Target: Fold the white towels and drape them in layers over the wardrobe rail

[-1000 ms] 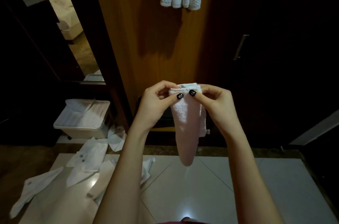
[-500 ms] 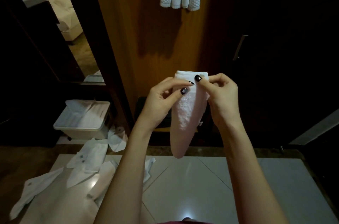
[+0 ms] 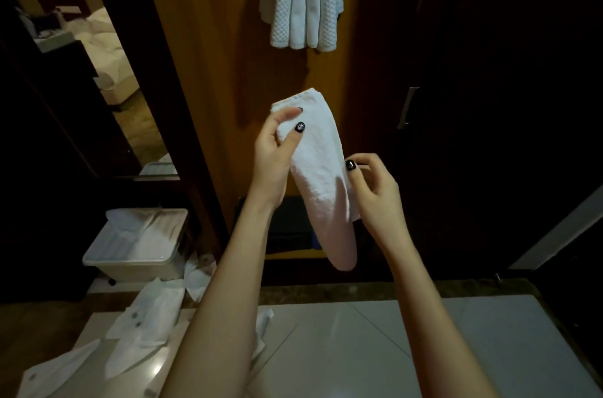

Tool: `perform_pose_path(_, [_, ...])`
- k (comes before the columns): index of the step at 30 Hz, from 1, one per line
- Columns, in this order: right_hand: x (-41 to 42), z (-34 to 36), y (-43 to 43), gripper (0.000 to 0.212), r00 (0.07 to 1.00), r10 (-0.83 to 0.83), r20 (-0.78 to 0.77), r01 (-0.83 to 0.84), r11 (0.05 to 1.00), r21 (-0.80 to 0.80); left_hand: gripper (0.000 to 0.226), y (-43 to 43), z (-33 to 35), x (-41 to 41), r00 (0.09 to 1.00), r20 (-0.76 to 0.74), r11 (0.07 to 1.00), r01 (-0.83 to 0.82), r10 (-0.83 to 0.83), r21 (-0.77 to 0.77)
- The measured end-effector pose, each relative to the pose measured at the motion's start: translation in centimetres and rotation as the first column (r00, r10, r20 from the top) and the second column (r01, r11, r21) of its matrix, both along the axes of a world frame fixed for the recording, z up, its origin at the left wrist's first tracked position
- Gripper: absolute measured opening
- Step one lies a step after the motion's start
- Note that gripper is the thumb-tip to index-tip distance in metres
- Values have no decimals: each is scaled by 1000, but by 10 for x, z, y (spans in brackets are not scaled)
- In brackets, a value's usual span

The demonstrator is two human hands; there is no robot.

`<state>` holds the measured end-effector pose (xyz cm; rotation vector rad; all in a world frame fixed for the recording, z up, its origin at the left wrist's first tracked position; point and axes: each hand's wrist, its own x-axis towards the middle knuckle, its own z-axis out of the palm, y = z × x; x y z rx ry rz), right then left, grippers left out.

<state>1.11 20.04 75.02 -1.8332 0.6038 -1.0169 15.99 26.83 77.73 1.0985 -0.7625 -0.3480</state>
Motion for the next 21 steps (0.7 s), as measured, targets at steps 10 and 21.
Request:
perform_pose_path(10, [-5,-5,-19,21,968,218,-126,-203,971,124,44,-10,13,23,922,-299,966,209,-247,-151])
perform_pose_path(21, [0,-5,-12,55,911,359,-202,-307,919,248,42,-14,13,40,878,-429,971,238,-211,9])
